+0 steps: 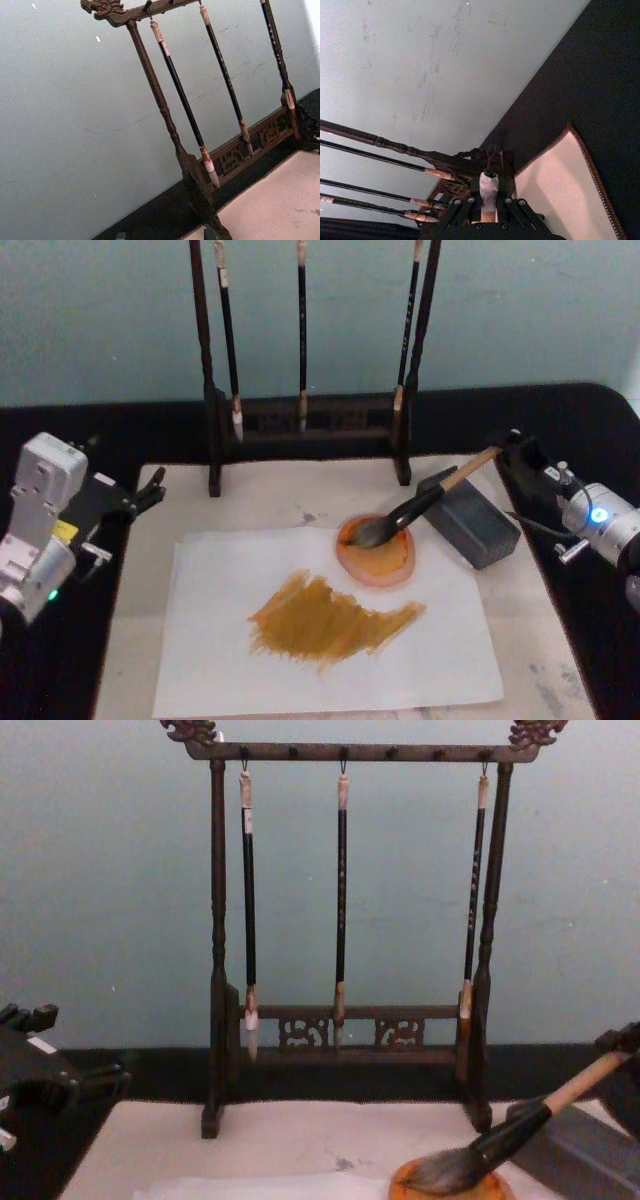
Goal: Pick up the brush from the inkstone, write on the paper, then place the brush back to its original position.
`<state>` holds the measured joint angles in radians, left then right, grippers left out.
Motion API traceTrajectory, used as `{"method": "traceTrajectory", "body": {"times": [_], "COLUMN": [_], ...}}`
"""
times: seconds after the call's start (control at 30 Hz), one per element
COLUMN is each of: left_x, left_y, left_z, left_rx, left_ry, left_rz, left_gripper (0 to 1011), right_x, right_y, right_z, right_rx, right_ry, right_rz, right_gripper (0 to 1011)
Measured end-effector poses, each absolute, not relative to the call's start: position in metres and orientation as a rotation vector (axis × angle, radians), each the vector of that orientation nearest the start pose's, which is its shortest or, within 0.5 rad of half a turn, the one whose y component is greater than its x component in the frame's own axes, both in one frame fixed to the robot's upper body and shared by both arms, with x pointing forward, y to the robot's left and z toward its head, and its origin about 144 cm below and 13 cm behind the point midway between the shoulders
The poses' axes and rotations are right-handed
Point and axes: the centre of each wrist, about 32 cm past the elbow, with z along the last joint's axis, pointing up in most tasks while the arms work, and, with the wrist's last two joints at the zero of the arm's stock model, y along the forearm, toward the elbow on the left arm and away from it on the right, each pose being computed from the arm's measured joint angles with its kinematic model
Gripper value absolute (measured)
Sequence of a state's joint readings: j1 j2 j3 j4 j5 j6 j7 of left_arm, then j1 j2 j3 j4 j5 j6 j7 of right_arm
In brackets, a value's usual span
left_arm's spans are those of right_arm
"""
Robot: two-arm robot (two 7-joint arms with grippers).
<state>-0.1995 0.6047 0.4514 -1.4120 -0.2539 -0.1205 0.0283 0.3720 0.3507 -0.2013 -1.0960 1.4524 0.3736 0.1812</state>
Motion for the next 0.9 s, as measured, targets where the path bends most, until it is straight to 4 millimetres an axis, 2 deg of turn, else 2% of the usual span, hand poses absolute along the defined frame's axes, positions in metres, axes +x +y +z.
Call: {"method": "traceTrajectory", "body": {"times": [0.6,0.67,0.7,0.8,0.83,0.9], "left_x": [0.4886,0.4886,0.4886,0.4886,0.4886,0.4886], "left_y": [0.3097,0.3097,0.3097,0.3097,0.3097,0.3097], "left_z": [1.1398,1.1398,1.1398,1.1398,1.1398,1.1398], "left_rx": [0.304,0.304,0.305,0.304,0.304,0.305], "left_ry": [-0.285,-0.285,-0.285,-0.285,-0.285,-0.285], "left_rz": [1.248,1.248,1.248,1.248,1.248,1.248], "left_gripper": [1010,1010,1010,1010,1010,1010], "right_x": [0.5560,0.5558,0.5558,0.5557,0.5557,0.5556], "right_y": [-0.3234,-0.3233,-0.3234,-0.3233,-0.3233,-0.3232], "right_z": [1.1363,1.1363,1.1363,1.1362,1.1362,1.1363], "right_rx": [0.534,0.534,0.535,0.534,0.534,0.534], "right_ry": [1.089,1.090,1.090,1.090,1.090,1.090], "right_rz": [-1.087,-1.088,-1.088,-1.088,-1.089,-1.089], "right_gripper": [177,214,273,362,362,448]}}
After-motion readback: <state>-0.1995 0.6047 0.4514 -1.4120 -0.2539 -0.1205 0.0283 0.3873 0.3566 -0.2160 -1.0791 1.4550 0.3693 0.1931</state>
